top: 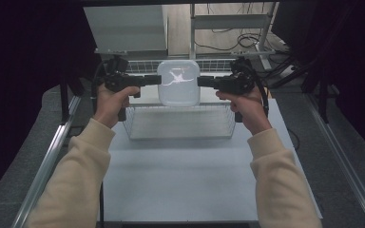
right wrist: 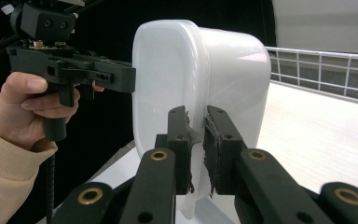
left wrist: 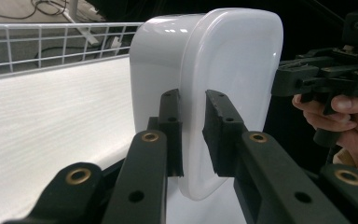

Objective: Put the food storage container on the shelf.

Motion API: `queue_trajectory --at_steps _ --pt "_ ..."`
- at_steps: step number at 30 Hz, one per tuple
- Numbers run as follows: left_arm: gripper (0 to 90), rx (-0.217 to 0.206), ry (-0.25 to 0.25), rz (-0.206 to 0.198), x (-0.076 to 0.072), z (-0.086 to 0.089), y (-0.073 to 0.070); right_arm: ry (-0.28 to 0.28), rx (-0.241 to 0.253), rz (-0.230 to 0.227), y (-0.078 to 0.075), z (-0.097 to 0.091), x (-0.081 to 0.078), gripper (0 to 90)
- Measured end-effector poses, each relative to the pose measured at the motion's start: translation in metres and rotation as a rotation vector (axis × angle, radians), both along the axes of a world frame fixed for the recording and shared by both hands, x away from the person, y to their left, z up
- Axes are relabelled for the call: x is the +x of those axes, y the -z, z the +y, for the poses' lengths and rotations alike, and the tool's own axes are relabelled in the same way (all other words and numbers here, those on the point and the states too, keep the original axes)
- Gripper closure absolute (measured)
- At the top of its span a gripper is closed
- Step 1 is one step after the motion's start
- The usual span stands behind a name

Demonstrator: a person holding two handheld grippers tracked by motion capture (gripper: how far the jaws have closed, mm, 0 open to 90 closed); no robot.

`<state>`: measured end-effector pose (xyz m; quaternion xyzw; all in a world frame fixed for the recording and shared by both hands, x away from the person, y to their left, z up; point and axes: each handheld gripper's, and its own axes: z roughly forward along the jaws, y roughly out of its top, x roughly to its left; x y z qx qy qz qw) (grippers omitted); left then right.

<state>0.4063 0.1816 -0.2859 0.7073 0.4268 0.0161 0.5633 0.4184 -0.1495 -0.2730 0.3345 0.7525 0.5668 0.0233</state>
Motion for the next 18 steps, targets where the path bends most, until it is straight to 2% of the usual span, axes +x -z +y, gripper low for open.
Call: queue_trajectory --at_steps 1,3,4,6,8,10,12,15,16,17,18 --pt "77.8 0.0 0.0 0.0 0.0 0.0 0.0 0.0 0.0 0.0 0.0 0.0 0.0 80.7" --pt "77.7 -0.011 -0.001 0.025 0.01 0.0 0.004 -0.002 0.004 0.017 0.004 0.0 0.013 80.4" --pt "77.7 -0.012 -0.002 0.042 0.017 0.0 0.007 -0.001 0.003 0.022 0.005 0.0 0.016 80.3" --pt "77.7 -0.011 -0.007 0.055 0.022 -0.001 0.01 0.002 0.002 0.029 0.007 0.0 0.02 80.2" --pt "77.6 -0.013 -0.016 0.07 0.03 -0.001 0.015 0.016 0.001 0.061 0.016 0.0 0.031 79.7" --pt "77.7 -0.042 -0.023 0.089 0.036 0.001 0.017 0.019 0.034 0.079 0.019 0.0 0.037 79.6" --pt "77.6 -0.063 -0.035 0.102 0.041 0.003 0.018 0.022 0.045 0.092 0.021 0.0 0.042 79.0" --pt "77.3 -0.09 -0.053 0.129 0.05 0.003 0.019 0.049 0.064 0.148 0.023 0.002 0.049 76.7" --pt "76.8 -0.09 -0.053 0.129 0.05 0.003 0.019 0.049 0.064 0.148 0.023 0.002 0.049 76.7" --pt "76.8 -0.094 -0.056 0.144 0.053 0.002 0.02 0.061 0.061 0.16 0.024 0.003 0.052 75.5" --pt "74.3 -0.088 -0.067 0.183 0.06 0.0 0.023 0.081 0.063 0.192 0.026 0.004 0.057 72.7"
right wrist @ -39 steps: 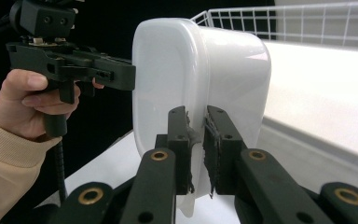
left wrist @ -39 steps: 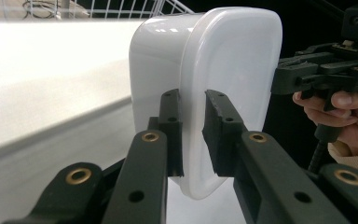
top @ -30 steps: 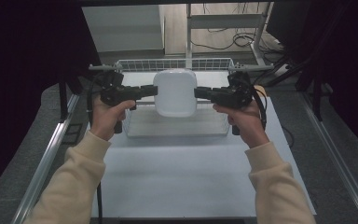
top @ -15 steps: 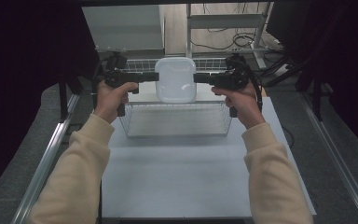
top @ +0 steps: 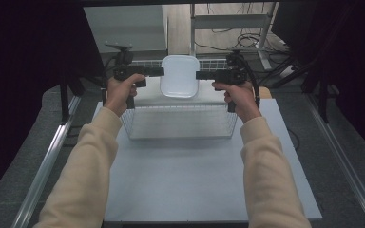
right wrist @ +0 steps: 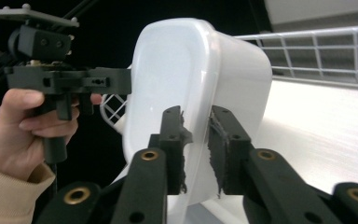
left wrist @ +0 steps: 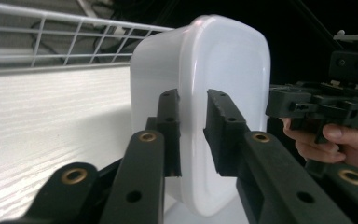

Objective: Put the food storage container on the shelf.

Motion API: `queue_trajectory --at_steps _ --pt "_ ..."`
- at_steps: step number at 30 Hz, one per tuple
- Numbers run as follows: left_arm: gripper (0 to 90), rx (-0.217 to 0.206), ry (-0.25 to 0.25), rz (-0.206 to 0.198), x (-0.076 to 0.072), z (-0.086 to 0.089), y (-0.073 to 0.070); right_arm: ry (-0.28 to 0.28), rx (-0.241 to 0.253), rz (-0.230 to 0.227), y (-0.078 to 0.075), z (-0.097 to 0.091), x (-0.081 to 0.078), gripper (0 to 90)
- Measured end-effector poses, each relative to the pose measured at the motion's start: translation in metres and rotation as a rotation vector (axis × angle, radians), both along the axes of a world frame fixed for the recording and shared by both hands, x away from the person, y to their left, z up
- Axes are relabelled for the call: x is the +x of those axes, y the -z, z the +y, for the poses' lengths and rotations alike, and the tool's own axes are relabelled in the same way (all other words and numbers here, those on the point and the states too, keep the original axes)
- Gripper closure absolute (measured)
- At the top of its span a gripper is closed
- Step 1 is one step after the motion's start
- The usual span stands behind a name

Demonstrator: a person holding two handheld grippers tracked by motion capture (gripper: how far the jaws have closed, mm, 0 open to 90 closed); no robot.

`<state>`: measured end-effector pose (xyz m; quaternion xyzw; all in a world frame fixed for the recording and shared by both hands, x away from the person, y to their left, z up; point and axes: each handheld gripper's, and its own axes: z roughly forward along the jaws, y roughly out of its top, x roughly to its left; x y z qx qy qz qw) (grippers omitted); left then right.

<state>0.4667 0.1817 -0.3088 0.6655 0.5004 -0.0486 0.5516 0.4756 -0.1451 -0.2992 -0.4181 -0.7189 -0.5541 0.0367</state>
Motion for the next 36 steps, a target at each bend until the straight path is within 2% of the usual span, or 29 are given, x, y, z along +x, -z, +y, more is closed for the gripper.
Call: queue_trajectory --at_steps 4,5,6,8,12,17,20,21,23,24,25,27,28,29,30,33,36 --pt "73.4 -0.017 -0.019 0.025 0.007 -0.002 0.004 0.041 0.013 0.053 0.005 0.001 0.011 68.8" --pt "73.4 -0.019 -0.017 0.03 0.009 -0.002 0.005 0.041 0.013 0.053 0.005 0.001 0.011 68.8" --pt "71.8 -0.021 -0.014 0.034 0.01 -0.001 0.007 0.054 0.025 0.083 0.008 0.001 0.015 66.9" --pt "70.3 -0.028 -0.014 0.052 0.014 -0.003 0.011 0.062 0.031 0.107 0.012 0.001 0.019 64.1" --pt "67.2 -0.037 -0.024 0.058 0.014 -0.004 0.015 0.066 0.06 0.163 0.019 0.001 0.026 61.3" --pt "62.1 -0.029 -0.016 0.058 0.014 -0.004 0.016 0.06 0.07 0.155 0.022 0.001 0.029 58.9" --pt "54.2 -0.035 -0.012 0.057 0.014 -0.005 0.017 0.058 0.059 0.147 0.022 0.002 0.028 55.8" --pt "49.6 -0.029 -0.025 0.043 0.013 -0.006 0.015 0.074 0.036 0.121 0.021 0.003 0.027 45.9" --pt "42.9 -0.021 -0.029 0.028 0.011 -0.005 0.013 0.1 0.028 0.082 0.017 0.002 0.024 40.1" --pt "40.5 -0.011 -0.029 -0.004 0.006 -0.004 0.009 0.108 0.024 0.059 0.014 0.0 0.021 37.3" --pt "38.3 -0.007 -0.03 -0.017 0.003 -0.003 0.007 0.114 0.021 0.034 0.012 -0.001 0.018 35.5" --pt "35.8 0.011 -0.035 -0.048 -0.006 -0.002 0.003 0.108 0.02 -0.01 0.006 -0.005 0.011 33.9" --pt "34.8 0.011 -0.035 -0.048 -0.006 -0.002 0.003 0.108 0.02 -0.01 0.006 -0.005 0.011 33.9" --pt "34.8 0.029 -0.034 -0.068 -0.012 0.0 0.002 0.099 0.01 -0.027 0.004 -0.007 0.006 33.2" --pt "33.7 0.044 -0.03 -0.09 -0.022 0.003 0.001 0.081 -0.014 -0.078 0.0 -0.012 -0.007 32.3" --pt "32.3 0.059 -0.024 -0.123 -0.041 0.008 0.001 0.061 -0.058 -0.133 -0.001 -0.018 -0.024 31.8" --pt "31.5 0.111 -0.015 -0.161 -0.064 0.012 0.004 0.041 -0.104 -0.176 0.001 -0.028 -0.046 31.6"
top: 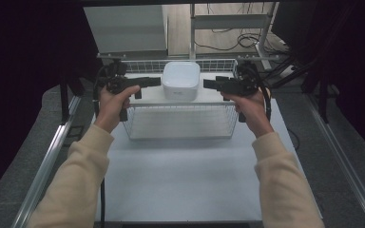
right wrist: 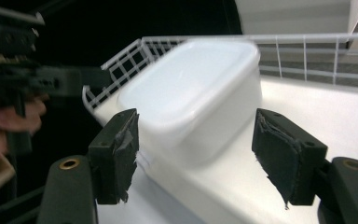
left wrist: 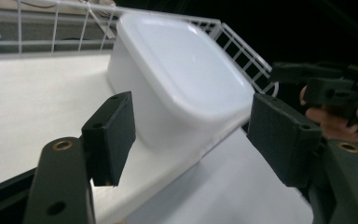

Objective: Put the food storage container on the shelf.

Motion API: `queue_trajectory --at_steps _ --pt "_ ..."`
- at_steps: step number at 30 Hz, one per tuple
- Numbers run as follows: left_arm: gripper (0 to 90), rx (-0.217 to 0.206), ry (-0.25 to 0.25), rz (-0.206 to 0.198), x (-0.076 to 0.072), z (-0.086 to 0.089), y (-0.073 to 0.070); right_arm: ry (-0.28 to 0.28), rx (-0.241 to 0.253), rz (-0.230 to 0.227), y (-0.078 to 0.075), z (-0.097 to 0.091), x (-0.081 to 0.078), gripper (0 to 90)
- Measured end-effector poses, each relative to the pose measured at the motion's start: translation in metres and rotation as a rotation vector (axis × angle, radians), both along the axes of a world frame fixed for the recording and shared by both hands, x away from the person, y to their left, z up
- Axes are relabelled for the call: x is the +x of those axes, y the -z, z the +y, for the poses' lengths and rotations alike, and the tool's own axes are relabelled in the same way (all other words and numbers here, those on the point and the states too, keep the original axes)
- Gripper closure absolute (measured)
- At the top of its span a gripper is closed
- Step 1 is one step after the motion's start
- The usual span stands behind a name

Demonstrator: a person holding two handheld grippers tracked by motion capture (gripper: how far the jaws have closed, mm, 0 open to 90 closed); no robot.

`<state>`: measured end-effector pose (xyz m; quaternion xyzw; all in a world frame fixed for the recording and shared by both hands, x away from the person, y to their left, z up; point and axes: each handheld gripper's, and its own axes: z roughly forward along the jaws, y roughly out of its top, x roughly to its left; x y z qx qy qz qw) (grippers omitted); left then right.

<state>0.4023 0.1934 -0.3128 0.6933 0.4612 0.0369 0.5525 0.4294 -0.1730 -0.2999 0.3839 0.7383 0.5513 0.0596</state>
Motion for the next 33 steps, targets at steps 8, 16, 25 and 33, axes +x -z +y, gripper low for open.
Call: queue_trajectory --at_steps 8,16,25,33 --pt "31.2 0.081 0.04 -0.065 -0.06 0.011 0.029 -0.029 -0.068 -0.079 0.021 -0.027 -0.057 31.0" --pt "29.6 0.151 0.024 -0.113 -0.117 0.025 0.077 -0.023 -0.137 -0.136 0.075 -0.052 -0.116 30.6" --pt "28.6 0.228 0.019 -0.053 -0.14 0.027 0.136 0.006 -0.142 -0.059 0.133 -0.063 -0.142 30.4" --pt "26.8 0.257 0.012 -0.066 -0.145 0.022 0.14 0.034 -0.168 -0.096 0.138 -0.061 -0.147 26.0"
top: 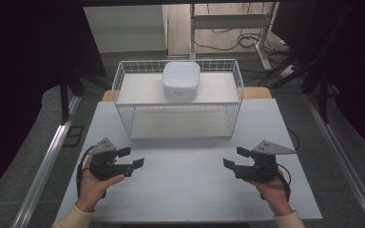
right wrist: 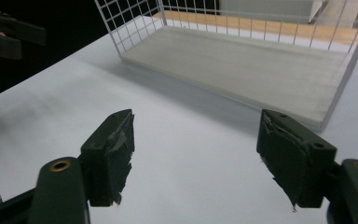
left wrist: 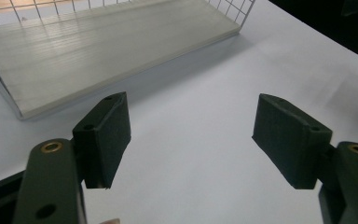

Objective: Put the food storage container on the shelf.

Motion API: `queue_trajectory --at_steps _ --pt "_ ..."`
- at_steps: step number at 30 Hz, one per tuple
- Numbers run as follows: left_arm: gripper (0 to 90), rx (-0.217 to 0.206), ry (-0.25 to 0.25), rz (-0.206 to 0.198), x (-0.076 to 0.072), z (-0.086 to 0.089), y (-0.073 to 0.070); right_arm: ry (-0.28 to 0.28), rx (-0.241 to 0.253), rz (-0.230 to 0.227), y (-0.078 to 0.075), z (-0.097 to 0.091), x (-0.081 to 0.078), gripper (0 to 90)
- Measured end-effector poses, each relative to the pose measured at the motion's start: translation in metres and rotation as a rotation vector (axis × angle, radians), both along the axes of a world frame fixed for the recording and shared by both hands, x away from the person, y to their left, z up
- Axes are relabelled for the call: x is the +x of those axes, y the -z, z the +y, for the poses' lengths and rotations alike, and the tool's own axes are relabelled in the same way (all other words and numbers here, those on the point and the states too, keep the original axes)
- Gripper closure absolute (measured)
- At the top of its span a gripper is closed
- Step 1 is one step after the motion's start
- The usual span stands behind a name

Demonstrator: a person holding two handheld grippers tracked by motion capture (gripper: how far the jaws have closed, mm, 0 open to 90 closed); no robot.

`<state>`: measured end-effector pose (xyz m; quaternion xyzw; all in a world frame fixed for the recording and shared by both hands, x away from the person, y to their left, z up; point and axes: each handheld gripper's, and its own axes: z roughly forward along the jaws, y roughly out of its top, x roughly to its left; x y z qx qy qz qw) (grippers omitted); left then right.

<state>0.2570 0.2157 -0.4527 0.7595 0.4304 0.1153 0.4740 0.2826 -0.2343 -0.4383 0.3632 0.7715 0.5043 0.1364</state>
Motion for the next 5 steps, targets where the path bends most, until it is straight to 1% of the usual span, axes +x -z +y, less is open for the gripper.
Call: queue_trajectory --at_steps 1,3,4,5 --pt "26.6 0.0 0.0 0.0 0.0 0.0 0.0 0.0 0.0 0.0 0.0 0.0 0.0 26.0" --pt "26.2 -0.008 -0.004 0.007 -0.0003 -0.0002 0.0007 -0.002 0.004 -0.026 -0.0016 -0.0003 -0.0021 24.6" --pt "25.6 -0.014 -0.008 0.012 -0.0009 -0.0005 0.0013 0.001 0.019 -0.043 -0.0007 -0.0018 -0.0033 23.5" --pt "25.6 -0.016 -0.009 0.013 -0.0011 -0.0009 0.0017 0.001 0.019 -0.043 -0.0007 -0.0018 -0.0033 23.5"
